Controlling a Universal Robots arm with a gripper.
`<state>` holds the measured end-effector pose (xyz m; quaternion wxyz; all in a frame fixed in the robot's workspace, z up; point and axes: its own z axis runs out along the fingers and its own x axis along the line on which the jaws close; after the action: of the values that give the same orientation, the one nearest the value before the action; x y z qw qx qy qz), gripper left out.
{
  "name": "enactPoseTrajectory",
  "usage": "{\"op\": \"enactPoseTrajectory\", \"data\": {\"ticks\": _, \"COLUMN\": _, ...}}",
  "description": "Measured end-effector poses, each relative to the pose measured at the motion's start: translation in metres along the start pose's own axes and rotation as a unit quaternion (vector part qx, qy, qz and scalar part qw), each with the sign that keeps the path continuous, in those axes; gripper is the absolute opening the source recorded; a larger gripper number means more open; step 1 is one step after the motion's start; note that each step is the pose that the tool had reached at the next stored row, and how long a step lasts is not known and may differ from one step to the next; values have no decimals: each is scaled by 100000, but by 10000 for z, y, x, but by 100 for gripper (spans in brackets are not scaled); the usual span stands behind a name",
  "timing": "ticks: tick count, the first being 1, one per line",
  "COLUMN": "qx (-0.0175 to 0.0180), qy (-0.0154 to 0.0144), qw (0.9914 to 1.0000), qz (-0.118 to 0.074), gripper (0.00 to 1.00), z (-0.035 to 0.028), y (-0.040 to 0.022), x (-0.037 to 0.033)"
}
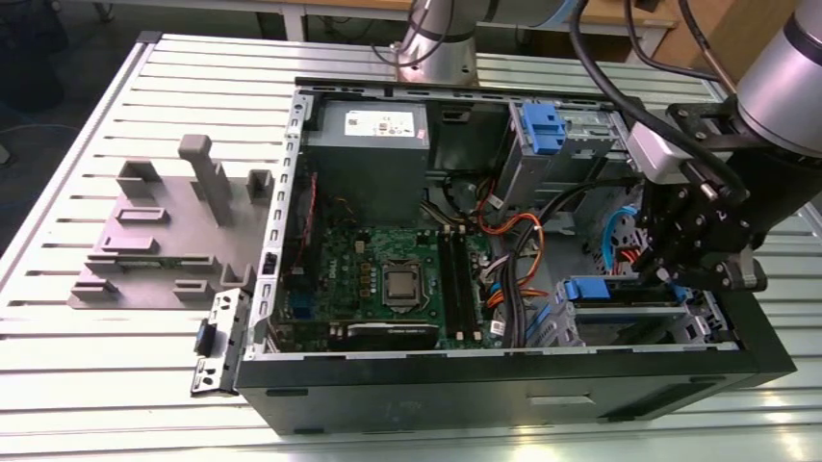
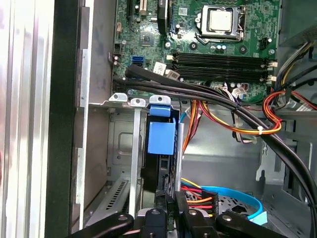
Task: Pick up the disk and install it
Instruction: 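Insert the first disk wire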
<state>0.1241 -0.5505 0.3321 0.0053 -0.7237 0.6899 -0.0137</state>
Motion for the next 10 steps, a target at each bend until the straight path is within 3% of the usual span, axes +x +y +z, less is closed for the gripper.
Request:
{"op": "enactPoseTrajectory", "data": {"ticks": 5, "qx": 29, "qy": -617, "qw": 99998, "qz": 38, "gripper": 19, "z": 1, "y": 2, "x": 44}}
{"op": "enactPoseTrajectory", "data": {"ticks": 10, "qx": 71, "qy": -781, "qw": 99997, "qz": 39, "gripper": 19, "z": 1, "y": 2, "x": 55}}
